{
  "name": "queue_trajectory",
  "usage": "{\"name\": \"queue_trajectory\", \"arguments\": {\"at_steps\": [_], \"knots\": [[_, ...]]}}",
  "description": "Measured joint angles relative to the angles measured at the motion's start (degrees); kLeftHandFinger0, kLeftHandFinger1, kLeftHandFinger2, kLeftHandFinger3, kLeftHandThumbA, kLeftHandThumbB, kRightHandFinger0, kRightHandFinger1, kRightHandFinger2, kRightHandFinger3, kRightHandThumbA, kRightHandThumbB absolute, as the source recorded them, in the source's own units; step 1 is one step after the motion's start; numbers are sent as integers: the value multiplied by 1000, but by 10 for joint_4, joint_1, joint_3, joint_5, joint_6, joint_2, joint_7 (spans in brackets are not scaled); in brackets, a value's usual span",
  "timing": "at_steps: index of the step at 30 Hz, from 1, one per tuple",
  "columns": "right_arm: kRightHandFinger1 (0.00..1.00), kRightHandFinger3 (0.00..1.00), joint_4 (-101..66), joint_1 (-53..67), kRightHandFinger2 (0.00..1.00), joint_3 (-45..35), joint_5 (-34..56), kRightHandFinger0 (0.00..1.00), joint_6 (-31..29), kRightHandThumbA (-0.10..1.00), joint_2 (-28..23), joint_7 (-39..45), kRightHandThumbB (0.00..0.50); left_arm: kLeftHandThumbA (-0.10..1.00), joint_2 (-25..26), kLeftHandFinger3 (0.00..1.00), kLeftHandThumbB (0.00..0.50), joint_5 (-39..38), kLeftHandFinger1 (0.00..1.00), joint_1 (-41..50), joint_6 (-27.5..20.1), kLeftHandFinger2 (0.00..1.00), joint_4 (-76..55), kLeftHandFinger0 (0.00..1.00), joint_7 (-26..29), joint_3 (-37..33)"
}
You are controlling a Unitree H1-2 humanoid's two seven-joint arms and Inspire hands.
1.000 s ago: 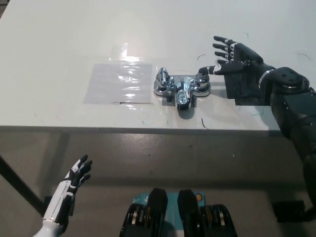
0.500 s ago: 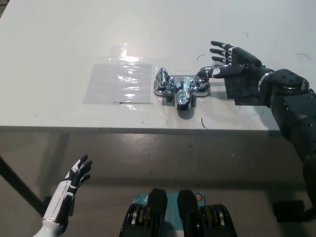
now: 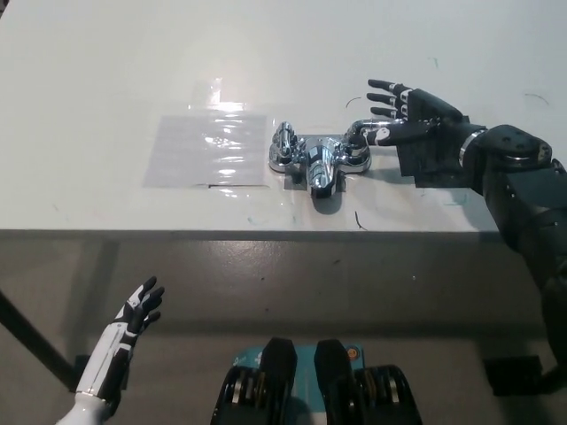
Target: The faucet is at the center of the desk and the robot turn off the faucet by turning the right faucet handle using the right hand
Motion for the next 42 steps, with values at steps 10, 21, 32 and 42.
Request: {"name": "queue_trajectory", "arguments": {"at_steps": [10, 21, 32, 42], "knots": [[1000, 1000, -7, 7, 1000, 1, 1, 1000, -1, 1000, 2, 17, 451, 1000, 0, 1000, 426, -1, 1000, 0, -1, 1000, 1, 1000, 0, 1], [1000, 1000, -53, 43, 1000, -5, 7, 1000, -4, 1000, 18, 24, 407, 1000, 1, 1000, 424, -1, 1000, -3, -1, 1000, 1, 1000, 0, 1], [1000, 1000, -236, 135, 1000, 5, 4, 1000, 16, 1000, 43, 9, 378, 1000, 2, 1000, 426, -1, 1000, -4, -1, 1000, 1, 1000, 0, 1], [1000, 1000, -389, 204, 1000, 49, -29, 1000, 51, 1000, 49, -56, 436, 1000, 2, 1000, 423, -1, 1000, -9, -1, 1000, 1, 1000, 0, 2]]}}
